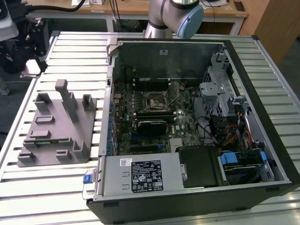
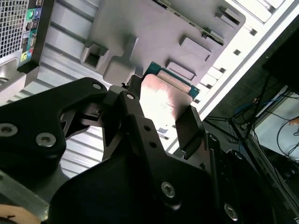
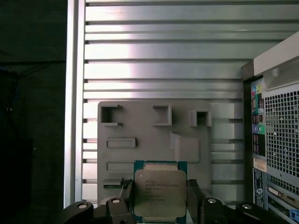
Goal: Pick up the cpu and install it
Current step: 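Pick up the cpu and move it towards the insertion slot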
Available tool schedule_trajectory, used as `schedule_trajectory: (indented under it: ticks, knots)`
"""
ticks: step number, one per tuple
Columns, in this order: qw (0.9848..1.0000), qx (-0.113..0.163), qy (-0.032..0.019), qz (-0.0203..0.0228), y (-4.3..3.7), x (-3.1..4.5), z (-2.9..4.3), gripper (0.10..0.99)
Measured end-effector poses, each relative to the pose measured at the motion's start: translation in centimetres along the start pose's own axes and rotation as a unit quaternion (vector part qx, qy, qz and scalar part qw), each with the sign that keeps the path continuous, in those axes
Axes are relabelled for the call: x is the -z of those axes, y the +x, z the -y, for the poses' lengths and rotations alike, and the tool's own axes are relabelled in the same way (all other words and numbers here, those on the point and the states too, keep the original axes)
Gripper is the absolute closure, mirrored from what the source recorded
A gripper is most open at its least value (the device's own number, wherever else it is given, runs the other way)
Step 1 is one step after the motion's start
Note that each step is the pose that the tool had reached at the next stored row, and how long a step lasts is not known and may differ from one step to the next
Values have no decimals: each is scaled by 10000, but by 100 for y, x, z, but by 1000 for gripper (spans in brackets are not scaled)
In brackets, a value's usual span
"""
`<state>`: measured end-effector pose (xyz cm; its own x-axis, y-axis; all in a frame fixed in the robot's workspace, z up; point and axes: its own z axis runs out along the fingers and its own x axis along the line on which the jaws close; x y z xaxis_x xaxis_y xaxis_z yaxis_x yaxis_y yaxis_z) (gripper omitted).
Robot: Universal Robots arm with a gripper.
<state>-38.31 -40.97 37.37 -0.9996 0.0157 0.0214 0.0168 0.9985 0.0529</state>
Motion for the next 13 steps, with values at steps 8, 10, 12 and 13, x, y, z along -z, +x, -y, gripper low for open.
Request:
schedule_trajectory:
  ticks: [8, 10, 12, 13]
  knots:
    - [10000, 2, 4, 37, -62, 1, -2, 545]
    - [10000, 3, 4, 48, -92, 2, -6, 545]
    - [10000, 3, 4, 56, -134, 3, -11, 545]
    - [10000, 3, 3, 60, -161, 3, -13, 545]
